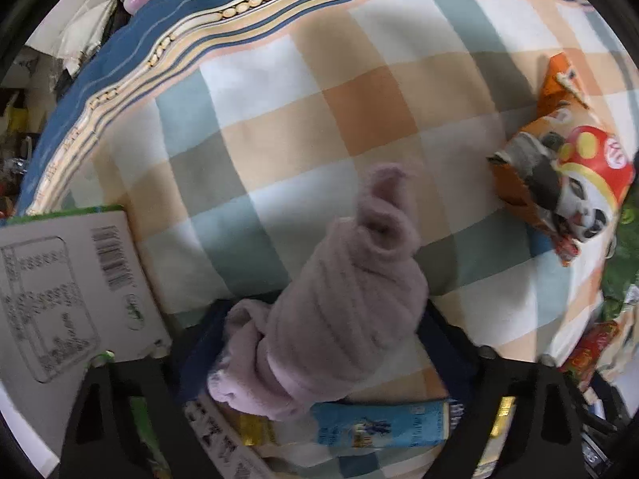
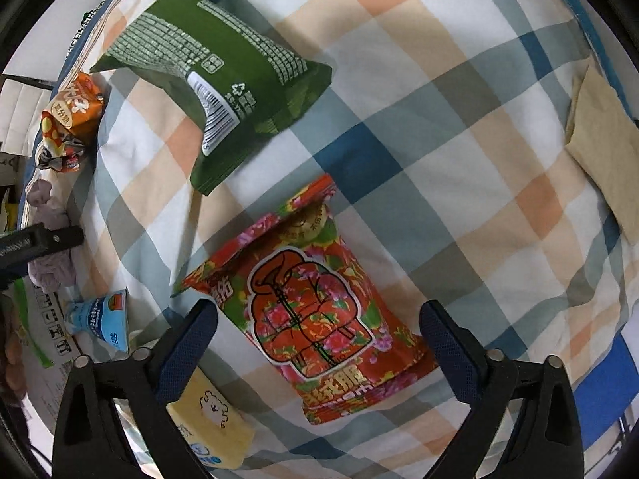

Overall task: Organize soft objects
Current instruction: 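Grasp the lilac sock with the left tool while the right tool grasps the red snack bag, then carry sock and red bag into the box and open both tools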

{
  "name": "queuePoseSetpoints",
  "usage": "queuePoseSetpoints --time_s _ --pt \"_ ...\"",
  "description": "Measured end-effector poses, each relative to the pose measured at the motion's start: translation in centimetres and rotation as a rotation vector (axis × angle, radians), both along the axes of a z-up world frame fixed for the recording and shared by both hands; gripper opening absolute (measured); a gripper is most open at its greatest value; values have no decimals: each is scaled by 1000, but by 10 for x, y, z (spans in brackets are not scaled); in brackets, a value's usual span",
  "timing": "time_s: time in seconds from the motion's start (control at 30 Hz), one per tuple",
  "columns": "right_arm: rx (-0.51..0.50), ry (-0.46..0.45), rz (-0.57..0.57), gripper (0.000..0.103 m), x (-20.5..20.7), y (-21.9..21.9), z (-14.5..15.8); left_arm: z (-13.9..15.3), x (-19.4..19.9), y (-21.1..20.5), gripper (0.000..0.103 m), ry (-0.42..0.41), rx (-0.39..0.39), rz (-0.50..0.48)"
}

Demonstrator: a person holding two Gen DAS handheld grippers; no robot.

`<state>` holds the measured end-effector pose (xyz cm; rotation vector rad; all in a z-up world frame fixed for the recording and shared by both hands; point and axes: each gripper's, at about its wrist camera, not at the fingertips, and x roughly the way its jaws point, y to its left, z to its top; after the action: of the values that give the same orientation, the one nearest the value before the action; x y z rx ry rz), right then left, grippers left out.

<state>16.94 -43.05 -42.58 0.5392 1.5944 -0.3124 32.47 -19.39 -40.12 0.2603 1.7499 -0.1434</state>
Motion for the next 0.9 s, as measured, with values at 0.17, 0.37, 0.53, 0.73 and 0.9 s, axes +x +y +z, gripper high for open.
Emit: queuePoseSetpoints --time_s 0.17,0.37,0.53,0.73,0.9 --pt "-34 25 8 81 -1 9 -13 8 -12 -9 39 -11 -51 -6" --pt "-25 24 -9 56 -1 28 -6 21 -27 -8 33 -39 -78 3" --pt "-13 -2 -42 52 -11 35 23 50 -40 3 33 -102 -125 30" --pt "16 -94 2 51 -10 53 81 117 -79 32 33 -197 -238 93" --pt "53 -188 134 51 7 105 144 178 -84 78 33 -268 -292 186"
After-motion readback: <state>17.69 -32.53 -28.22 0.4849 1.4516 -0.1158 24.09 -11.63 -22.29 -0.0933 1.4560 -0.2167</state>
